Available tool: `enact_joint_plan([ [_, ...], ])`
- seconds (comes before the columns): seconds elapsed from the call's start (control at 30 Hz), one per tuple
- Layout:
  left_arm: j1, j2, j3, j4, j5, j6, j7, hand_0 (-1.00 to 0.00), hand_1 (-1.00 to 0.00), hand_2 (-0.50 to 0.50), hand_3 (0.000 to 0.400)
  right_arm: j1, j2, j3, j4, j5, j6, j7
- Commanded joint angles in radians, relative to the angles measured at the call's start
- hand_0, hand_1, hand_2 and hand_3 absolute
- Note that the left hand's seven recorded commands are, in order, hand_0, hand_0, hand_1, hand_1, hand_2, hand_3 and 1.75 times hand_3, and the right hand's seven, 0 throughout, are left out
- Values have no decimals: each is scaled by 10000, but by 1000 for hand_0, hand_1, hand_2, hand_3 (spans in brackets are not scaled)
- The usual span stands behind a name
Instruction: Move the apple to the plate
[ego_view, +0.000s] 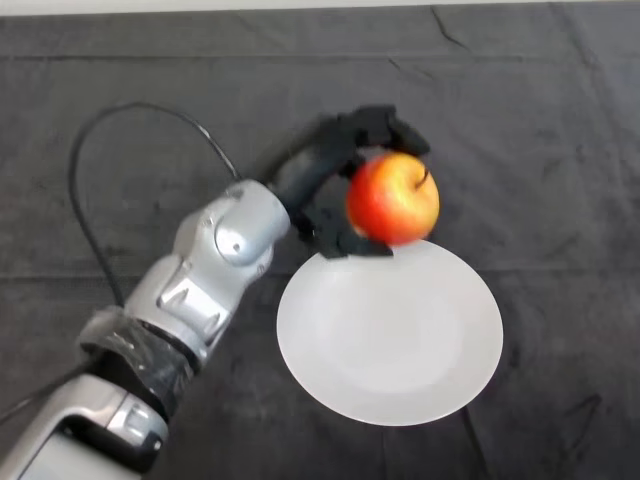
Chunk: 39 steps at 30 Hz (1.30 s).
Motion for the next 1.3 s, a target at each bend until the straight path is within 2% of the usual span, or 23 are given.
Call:
enact_joint_plan([
  [0.03, 385, 248, -273, 279, -194, -115, 88, -1000, -988, -6, 400, -62, -185, -96, -149, 138, 7, -29],
  [0.5, 521, 281, -1348, 1024, -292, 4, 154, -1000, -953, -24, 400, -60, -185, -98, -155, 147, 14, -37],
  [0.67, 464, 279, -1620, 1261, -343, 106, 103, -1000, -886, -57, 400, -61, -187, -98, -152, 150, 16, -38],
  [0.77, 407, 308, -1721, 1373, -402, 152, 29, -1000, -773, -114, 400, -62, -188, -98, -150, 151, 18, -38],
  [0.83, 382, 327, -1777, 1440, -437, 172, -8, -1000, -537, -231, 400, -62, -189, -99, -148, 152, 18, -37],
  [0.87, 376, 329, -1803, 1465, -448, 183, -15, -1000, -498, -251, 400, -63, -190, -99, -147, 152, 19, -37],
  [0.93, 366, 329, -1861, 1521, -474, 208, -24, -1000, -247, -376, 400, -63, -191, -99, -145, 153, 19, -37],
  [0.97, 364, 331, -1885, 1541, -485, 218, -28, -988, -78, -455, 395, -64, -191, -99, -145, 154, 20, -37],
  [1.0, 355, 333, -1913, 1569, -502, 233, -38, -925, 0, -463, 370, -64, -192, -99, -144, 154, 20, -37],
  [1.27, 263, 387, -2012, 1595, -622, 391, -160, -871, 0, -435, 348, -66, -195, -98, -137, 156, 22, -35],
  [1.3, 248, 413, -2009, 1558, -642, 424, -193, -824, 0, -412, 329, -67, -195, -98, -136, 156, 22, -35],
])
